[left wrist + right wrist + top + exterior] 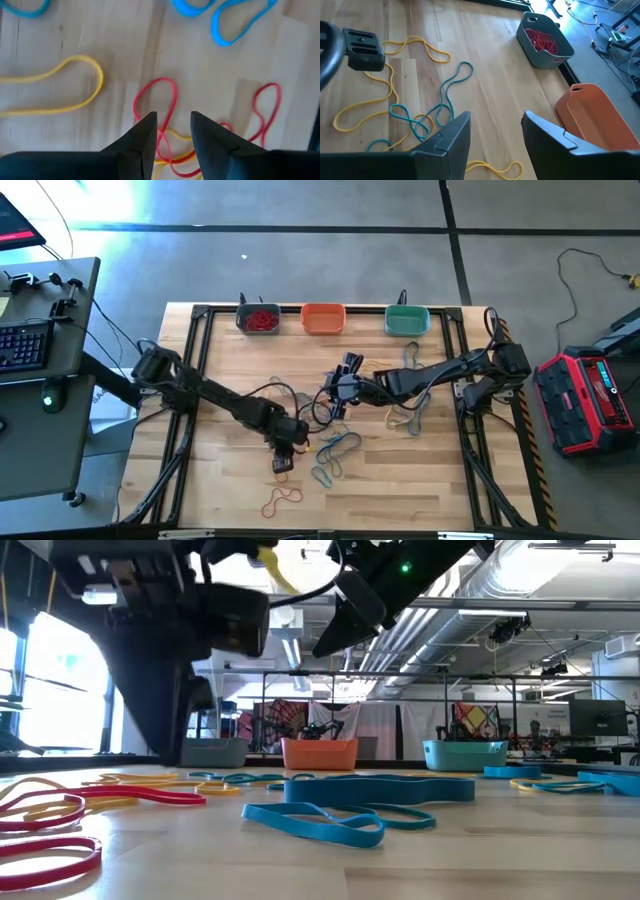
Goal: Sort rubber bands into baskets
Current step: Put the red rubber band into the blue bin
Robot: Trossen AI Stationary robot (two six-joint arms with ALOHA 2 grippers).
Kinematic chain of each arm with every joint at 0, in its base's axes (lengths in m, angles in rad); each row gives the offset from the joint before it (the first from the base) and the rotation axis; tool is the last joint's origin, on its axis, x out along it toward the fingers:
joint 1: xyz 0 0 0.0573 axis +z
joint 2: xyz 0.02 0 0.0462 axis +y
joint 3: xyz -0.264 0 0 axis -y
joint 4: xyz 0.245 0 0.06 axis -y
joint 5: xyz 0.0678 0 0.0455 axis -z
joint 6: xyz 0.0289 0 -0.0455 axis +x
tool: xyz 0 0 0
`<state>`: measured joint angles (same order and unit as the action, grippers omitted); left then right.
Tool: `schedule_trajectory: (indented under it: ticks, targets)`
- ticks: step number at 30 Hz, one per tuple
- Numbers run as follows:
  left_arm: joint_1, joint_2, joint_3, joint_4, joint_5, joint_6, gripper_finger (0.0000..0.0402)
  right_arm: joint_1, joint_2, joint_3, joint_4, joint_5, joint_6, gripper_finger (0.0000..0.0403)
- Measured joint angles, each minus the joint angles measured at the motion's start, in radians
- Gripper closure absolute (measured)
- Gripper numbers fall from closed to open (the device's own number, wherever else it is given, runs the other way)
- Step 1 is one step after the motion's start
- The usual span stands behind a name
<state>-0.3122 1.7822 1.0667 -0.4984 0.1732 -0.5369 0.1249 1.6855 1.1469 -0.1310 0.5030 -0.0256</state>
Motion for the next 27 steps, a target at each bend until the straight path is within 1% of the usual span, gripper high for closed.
schedule_trajectory:
  ticks: [9,14,20,23,25,27]
  targets:
    - [-0.024,0.013,0.0,-0.041,-0.109,-0.057,0.0291,0.0,0.0,0.0,0.0,0.011,-0.026,0.0235]
    - [-0.031,0.052,-0.002,-0.044,-0.09,-0.065,0.0291,0.0,0.0,0.0,0.001,0.011,-0.053,0.0235]
    - [-0.034,0.067,0.001,-0.04,-0.099,-0.038,0.0292,0.0,0.0,0.0,0.001,0.012,-0.054,0.0235]
    - [-0.03,0.064,0.001,-0.052,-0.102,-0.005,0.031,0.0,0.0,0.0,0.0,0.011,-0.054,0.0235]
    - [-0.03,0.064,0.001,-0.057,-0.103,0.027,0.0335,0.0,0.0,0.0,0.001,0.017,-0.06,0.0235]
    - [-0.032,0.065,0.001,-0.062,-0.106,0.057,0.037,0.0,0.0,0.0,0.0,0.025,-0.061,0.0235]
